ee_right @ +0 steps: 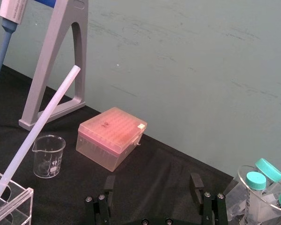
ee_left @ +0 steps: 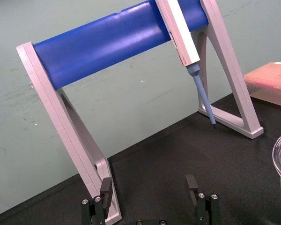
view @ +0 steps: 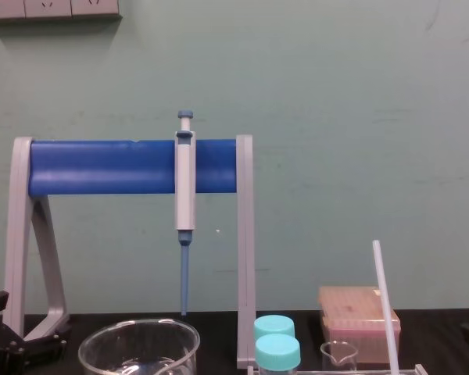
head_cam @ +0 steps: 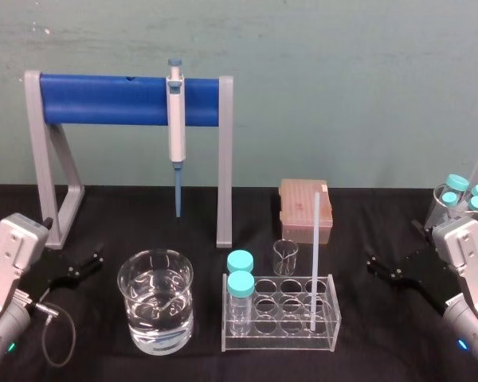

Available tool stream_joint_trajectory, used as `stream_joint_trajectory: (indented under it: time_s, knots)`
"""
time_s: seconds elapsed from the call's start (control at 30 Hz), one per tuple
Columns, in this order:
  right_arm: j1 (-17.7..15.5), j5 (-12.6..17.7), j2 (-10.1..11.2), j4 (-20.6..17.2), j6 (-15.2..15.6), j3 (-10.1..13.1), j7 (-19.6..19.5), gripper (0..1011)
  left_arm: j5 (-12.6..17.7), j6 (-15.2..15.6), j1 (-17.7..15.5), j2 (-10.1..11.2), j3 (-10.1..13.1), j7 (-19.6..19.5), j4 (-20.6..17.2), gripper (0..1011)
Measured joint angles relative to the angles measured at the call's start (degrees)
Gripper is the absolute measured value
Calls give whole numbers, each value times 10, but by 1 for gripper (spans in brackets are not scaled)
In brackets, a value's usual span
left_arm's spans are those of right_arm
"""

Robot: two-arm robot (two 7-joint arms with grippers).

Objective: Pick up the stirring rod with one hand, then place it down.

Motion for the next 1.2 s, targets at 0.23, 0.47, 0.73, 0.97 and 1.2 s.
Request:
stream_joint_trajectory:
  time_s: [0.23,0.47,0.73,0.97,1.2]
  knots:
    - [0,0,0,0,0,0,0,1000,0,0,0,0,0,0,0,1005]
    - [0,0,0,0,0,0,0,1000,0,0,0,0,0,0,0,1005]
    - [-6,1,10,-20,14,7,7,1000,0,0,0,0,0,0,0,1005]
    - [-30,6,36,-84,58,28,23,1000,0,0,0,0,0,0,0,1005]
    - [-54,46,51,-142,99,61,52,1000,0,0,0,0,0,0,0,1005]
